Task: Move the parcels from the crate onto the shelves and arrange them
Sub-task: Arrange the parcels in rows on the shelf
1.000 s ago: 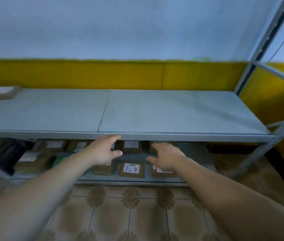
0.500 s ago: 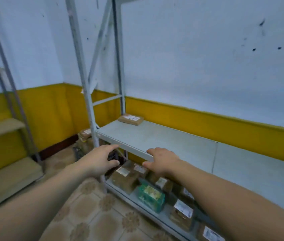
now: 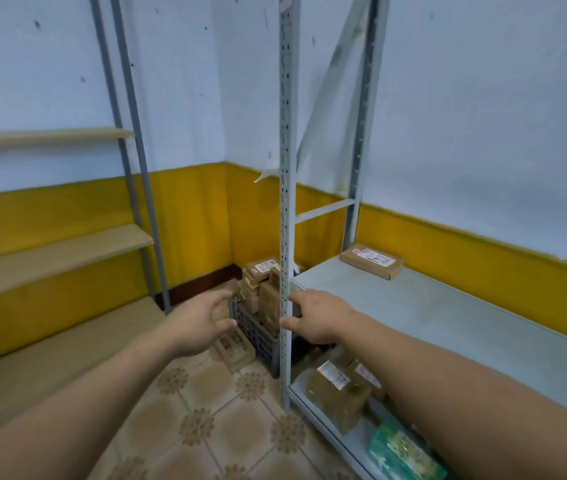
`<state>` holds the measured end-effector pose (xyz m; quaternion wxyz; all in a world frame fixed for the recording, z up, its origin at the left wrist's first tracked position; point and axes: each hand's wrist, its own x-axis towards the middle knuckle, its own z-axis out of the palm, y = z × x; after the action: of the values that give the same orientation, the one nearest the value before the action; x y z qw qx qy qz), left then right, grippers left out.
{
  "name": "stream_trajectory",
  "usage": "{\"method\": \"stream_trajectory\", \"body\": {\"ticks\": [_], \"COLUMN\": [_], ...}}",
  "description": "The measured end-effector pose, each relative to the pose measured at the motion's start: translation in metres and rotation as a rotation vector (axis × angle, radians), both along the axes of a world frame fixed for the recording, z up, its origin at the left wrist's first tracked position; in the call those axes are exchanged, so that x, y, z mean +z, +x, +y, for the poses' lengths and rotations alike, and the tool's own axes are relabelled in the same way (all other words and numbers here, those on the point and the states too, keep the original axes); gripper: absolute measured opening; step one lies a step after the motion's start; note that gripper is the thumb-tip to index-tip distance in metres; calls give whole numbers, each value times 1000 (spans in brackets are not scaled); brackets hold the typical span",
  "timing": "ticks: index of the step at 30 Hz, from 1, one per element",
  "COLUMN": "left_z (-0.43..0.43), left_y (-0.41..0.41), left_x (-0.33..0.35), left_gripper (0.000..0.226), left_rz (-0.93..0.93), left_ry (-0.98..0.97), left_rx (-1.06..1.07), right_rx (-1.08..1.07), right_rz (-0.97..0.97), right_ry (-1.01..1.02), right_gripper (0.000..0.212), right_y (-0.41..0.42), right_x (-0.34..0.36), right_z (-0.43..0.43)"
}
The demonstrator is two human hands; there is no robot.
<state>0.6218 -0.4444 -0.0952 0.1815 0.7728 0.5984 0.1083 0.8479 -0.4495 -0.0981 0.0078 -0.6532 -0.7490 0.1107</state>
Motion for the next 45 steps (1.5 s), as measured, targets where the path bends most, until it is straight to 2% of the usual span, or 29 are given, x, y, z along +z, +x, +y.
{"method": "stream_trajectory", "body": {"ticks": [8, 17, 25, 28, 34, 37, 40, 45], "left_z": [133, 289, 471, 523, 634, 682, 729, 794], "left_y": [2, -50, -121, -129, -101, -85, -69, -53], "left_x": [-23, -50, -86, -91, -111, -129, -144, -168], "left_gripper": [63, 63, 64, 66, 52, 48, 37, 49], "left_rz": [-31, -60, -63, -1, 17, 66, 67, 77], "left_ry": [-57, -121, -204, -262, -346, -324, -353, -526], "left_rx": [141, 196, 52, 0, -145, -221, -269, -291], "right_rx": [184, 223, -30, -123, -326, -402, -497, -607], "right_rz": [-42, -16, 69, 108, 114, 124, 210, 319], "right_ry": [-35, -154, -239, -257, -329, -347, -370, -424], "right_gripper": [61, 66, 65, 61, 52, 43, 50, 52], "right_y": [-19, -75, -132, -134, -110, -91, -76, -59], "right_x": [-32, -68, -106, -116, -138, -159, -186, -211], "right_z": [157, 312, 469, 505, 580, 616, 653, 697]}}
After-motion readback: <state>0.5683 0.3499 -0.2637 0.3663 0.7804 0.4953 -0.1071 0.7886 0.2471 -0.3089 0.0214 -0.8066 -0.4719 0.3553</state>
